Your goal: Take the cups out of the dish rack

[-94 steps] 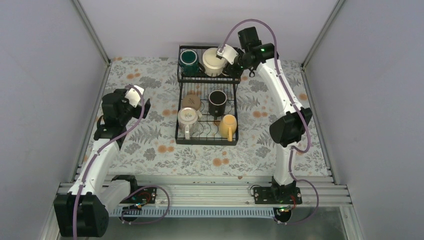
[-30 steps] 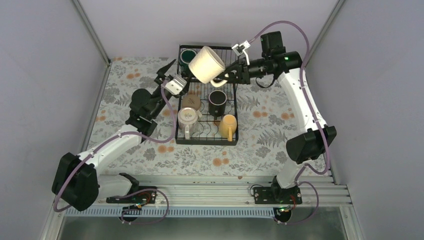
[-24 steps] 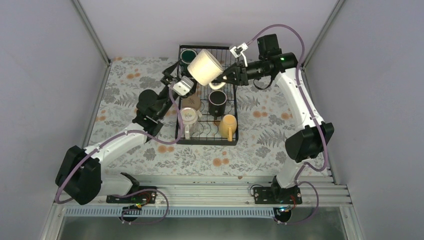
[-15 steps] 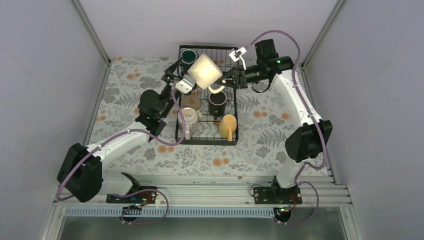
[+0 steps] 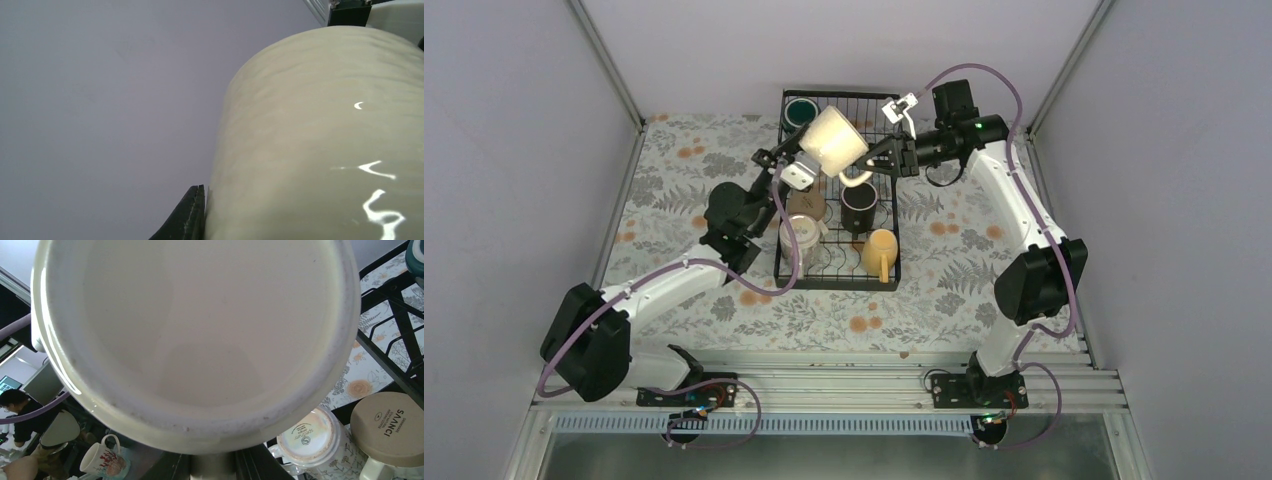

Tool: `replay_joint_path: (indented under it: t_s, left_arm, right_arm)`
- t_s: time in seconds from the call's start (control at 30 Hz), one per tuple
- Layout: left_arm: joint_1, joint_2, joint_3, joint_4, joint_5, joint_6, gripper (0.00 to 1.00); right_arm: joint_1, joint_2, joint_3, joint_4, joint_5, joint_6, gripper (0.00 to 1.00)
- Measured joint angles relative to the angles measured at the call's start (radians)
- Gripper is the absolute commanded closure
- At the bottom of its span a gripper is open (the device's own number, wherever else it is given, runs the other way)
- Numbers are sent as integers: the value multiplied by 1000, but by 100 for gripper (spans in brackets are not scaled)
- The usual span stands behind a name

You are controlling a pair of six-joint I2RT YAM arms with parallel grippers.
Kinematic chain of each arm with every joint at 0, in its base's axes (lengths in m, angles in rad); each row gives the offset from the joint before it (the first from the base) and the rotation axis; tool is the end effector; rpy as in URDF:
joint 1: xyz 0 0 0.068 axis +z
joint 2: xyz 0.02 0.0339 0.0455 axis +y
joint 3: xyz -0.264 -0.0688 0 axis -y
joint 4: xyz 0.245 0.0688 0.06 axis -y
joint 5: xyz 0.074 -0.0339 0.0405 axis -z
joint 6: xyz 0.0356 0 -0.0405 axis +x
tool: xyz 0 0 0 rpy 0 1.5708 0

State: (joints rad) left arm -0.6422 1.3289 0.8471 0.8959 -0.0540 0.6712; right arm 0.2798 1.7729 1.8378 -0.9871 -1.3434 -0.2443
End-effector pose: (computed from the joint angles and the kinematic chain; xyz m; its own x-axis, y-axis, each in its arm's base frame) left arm 0.2430 -0.1793 0.3535 0.5997 0.3270 -0.7304 0.2370 0.7992 0.5524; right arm 0.3394 0.1336 0.3825 -0.5913 -0.2266 -0.7739 -0.7945 -0.0007 0.6073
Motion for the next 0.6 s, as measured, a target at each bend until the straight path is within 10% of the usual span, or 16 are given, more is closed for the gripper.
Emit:
replay_joint_path:
  t_s: [0.6]
  left_arm:
    - [8,5,29,-103,-59,37,98]
  right_arm:
    - [3,2,3,13,57,-47,27]
